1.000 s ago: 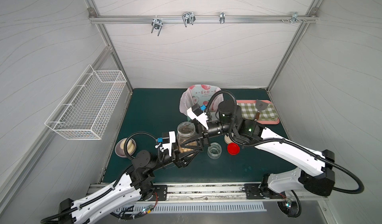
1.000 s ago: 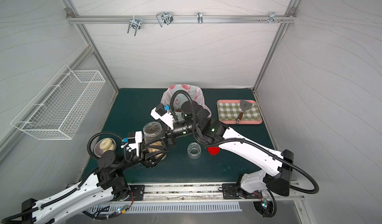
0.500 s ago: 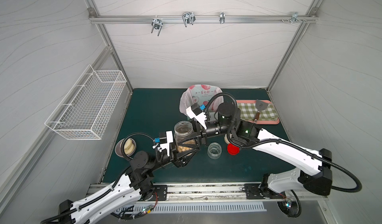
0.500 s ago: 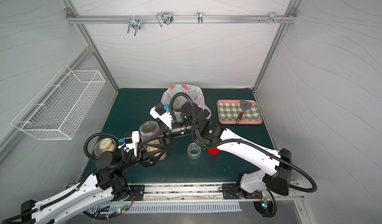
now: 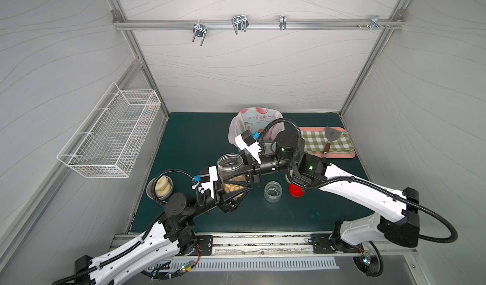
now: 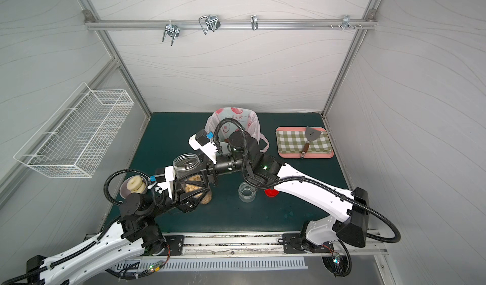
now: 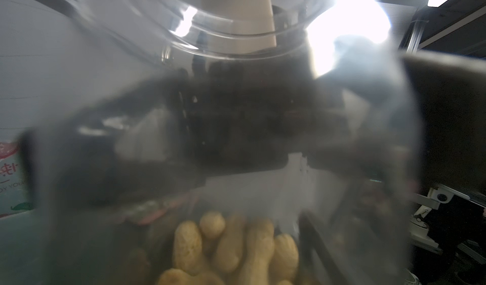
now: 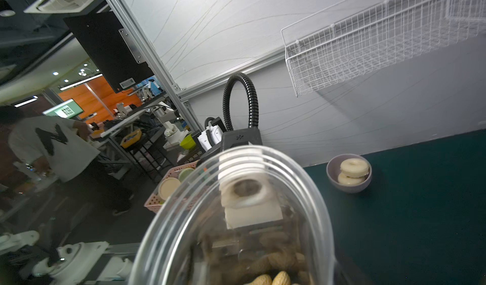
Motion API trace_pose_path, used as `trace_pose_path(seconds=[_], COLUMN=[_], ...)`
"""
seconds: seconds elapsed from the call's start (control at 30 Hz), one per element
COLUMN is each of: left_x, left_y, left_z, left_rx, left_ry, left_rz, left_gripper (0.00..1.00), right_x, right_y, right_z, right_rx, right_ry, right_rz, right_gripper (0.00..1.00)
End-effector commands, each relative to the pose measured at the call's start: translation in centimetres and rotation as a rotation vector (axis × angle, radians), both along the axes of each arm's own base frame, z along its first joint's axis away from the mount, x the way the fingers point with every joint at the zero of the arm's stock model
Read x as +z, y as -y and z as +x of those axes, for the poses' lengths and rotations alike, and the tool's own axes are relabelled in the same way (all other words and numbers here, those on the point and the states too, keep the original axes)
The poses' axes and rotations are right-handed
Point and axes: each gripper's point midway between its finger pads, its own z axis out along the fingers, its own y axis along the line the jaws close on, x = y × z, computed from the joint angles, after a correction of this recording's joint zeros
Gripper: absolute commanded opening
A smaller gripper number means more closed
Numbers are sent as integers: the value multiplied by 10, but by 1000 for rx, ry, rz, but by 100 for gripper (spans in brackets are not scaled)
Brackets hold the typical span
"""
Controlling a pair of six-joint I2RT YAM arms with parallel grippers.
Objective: Empty moldy peanuts from jars
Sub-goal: Pour the moldy peanuts from the jar into the trash bin.
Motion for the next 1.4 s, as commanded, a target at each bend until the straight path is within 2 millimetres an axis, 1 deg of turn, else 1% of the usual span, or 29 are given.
trace_pose_path(seconds=[0.0,0.03,0.1,0.23,0.3,0.33,0.47,0.53,0.67,0.73,0.83,0.9,1.13,1.27,1.37], left_x=[19,19,19,20,21,17,14,11,6,3,0,-2,-8,-14,-19], left_y=[-6,-8,-11,-17,-21,-23,-33,-39,-54,-60,-69,-74,-88,-93,-95], left_z=[-2,-2,-3,-7,-9,-8,-6,-4,2,5,8,10,17,25,29], left_rx=[23,28,37,48,59,70,125,165,252,289,338,364,450,503,534], left_ry=[40,42,49,65,75,69,73,75,74,73,71,69,59,50,42], left_rz=[-20,-17,-10,4,6,21,40,48,63,67,67,66,75,92,105], left_gripper=[70,77,85,91,92,92,92,91,90,90,90,89,89,89,88], right_x=[-7,-7,-10,-17,-21,-22,-26,-28,-36,-42,-44,-43,-36,-40,-43], right_y=[-4,-2,2,17,27,32,58,73,107,117,127,131,133,127,123], right_z=[-8,-5,1,23,38,46,78,103,151,168,190,200,227,241,257], right_rx=[7,-18,-60,-172,-236,-272,-422,-553,-806,-871,-949,-964,-1008,-975,-974], right_ry=[-4,6,21,43,48,51,101,139,236,313,437,497,776,1029,1187], right_rz=[-33,-42,-61,-115,-141,-158,-213,-270,-382,-423,-477,-498,-528,-585,-654], right_gripper=[41,39,35,34,33,32,29,23,22,20,3,0,0,0,0])
